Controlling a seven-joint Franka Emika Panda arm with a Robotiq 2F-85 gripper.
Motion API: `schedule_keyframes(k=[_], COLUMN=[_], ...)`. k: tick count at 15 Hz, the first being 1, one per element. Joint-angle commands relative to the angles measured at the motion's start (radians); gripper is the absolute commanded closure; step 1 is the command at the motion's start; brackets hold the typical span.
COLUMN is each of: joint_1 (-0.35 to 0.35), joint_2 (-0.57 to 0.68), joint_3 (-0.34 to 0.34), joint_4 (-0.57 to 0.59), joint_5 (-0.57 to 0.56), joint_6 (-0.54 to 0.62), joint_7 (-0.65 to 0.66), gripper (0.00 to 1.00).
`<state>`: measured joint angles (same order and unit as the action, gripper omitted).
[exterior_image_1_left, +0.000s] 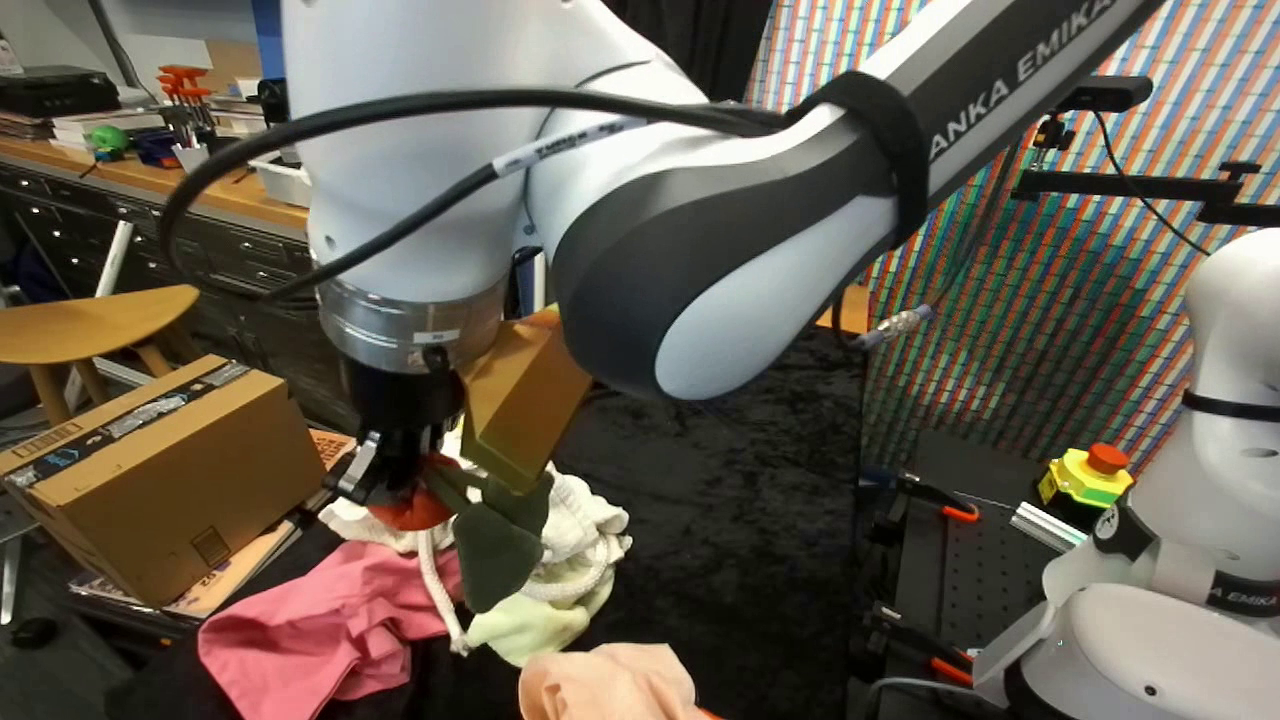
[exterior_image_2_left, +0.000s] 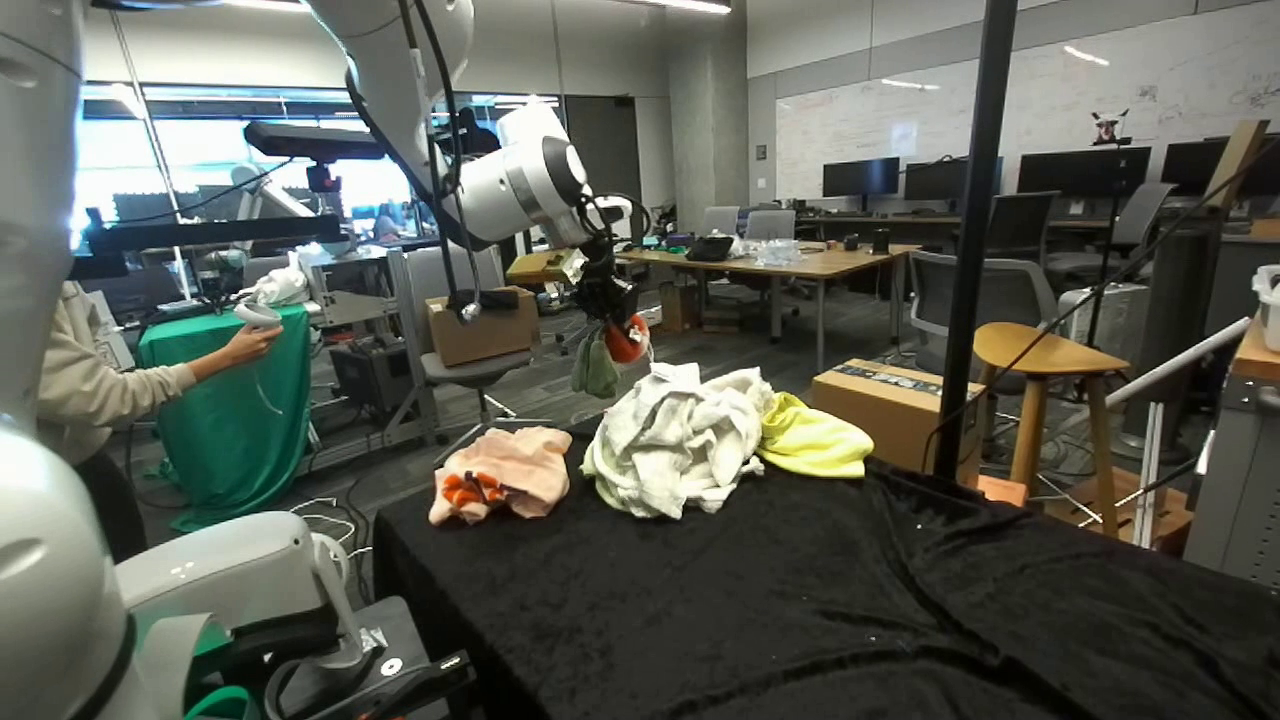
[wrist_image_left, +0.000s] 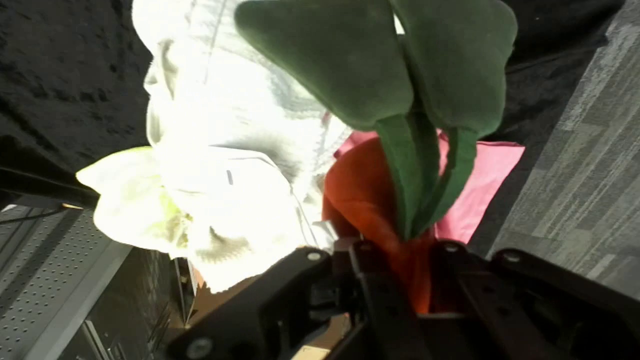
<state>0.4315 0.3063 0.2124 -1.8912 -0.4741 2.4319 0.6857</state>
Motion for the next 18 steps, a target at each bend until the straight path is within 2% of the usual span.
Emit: schedule_keyframes(k=[1,6,11,15,18], joint_1=[0.054,0.062,0.05,0.035,0.028], joint_2=[0.086,0.185,0.261,0.283,0.283], joint_3=[-0.019,-0.062,-0.152,-0.199,-0.207], joint_4=[0.104,0.138,0.152,0.161,0.163], joint_5=[-0.002,0.02,0.018,0.034,0.052], joint_6=[-0.041,-0.064,-0.077,-0.078,-0.087], joint_7=[0.017,0.003,0.016,0.022,0.019], gripper=[0.95,0.95,0.96,0.96,0.97])
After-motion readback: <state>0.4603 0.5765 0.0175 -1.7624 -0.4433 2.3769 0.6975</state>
